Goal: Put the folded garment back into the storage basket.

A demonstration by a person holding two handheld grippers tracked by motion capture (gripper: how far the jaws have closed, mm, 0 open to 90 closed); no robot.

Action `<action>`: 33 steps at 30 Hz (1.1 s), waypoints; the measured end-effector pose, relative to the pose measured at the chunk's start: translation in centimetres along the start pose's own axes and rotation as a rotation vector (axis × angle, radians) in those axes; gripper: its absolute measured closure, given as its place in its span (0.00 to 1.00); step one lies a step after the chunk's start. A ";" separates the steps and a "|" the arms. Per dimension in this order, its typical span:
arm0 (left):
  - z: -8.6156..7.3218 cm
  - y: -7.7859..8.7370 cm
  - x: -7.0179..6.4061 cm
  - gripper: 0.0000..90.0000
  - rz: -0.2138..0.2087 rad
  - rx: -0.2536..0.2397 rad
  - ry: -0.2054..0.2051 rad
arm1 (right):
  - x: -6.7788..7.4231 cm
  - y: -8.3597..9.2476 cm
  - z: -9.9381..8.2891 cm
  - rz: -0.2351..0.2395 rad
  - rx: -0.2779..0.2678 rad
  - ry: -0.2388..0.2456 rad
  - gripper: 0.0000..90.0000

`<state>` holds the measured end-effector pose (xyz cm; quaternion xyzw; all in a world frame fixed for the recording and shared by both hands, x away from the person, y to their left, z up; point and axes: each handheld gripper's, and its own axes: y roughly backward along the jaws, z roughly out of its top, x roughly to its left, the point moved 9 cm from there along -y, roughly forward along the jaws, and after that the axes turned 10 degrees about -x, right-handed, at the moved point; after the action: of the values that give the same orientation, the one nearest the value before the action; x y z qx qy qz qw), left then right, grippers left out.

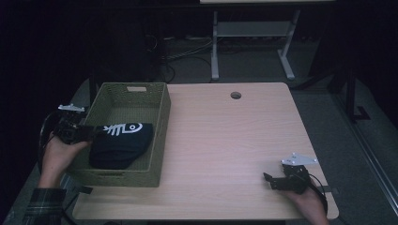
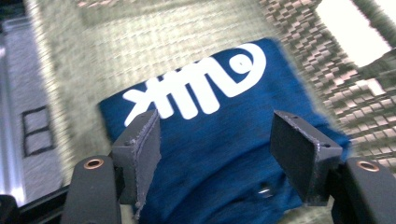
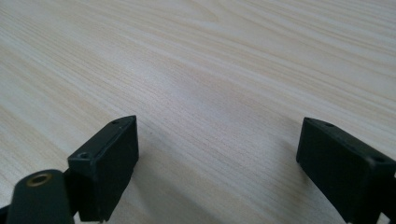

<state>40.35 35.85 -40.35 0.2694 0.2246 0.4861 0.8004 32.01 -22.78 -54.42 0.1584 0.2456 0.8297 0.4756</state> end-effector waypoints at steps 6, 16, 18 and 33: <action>1.6 -0.3 -2.7 0.36 -0.053 -0.043 -0.026 | 0.0 0.0 0.0 0.000 0.000 0.000 0.14; 3.4 -1.6 -6.8 0.26 -0.110 -0.091 -0.061 | 0.0 0.0 0.0 0.000 0.000 0.000 0.14; 3.6 -2.0 -7.6 0.24 -0.124 -0.090 -0.064 | 0.0 0.0 0.0 0.000 0.000 0.000 0.14; 5.4 -4.7 -15.0 0.14 -0.246 -0.139 -0.108 | 0.0 0.0 0.0 0.000 0.000 0.000 0.14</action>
<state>40.39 19.38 -37.83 0.2094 0.1785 0.3836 0.8815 32.00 -22.78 -54.43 0.1584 0.2456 0.8298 0.4754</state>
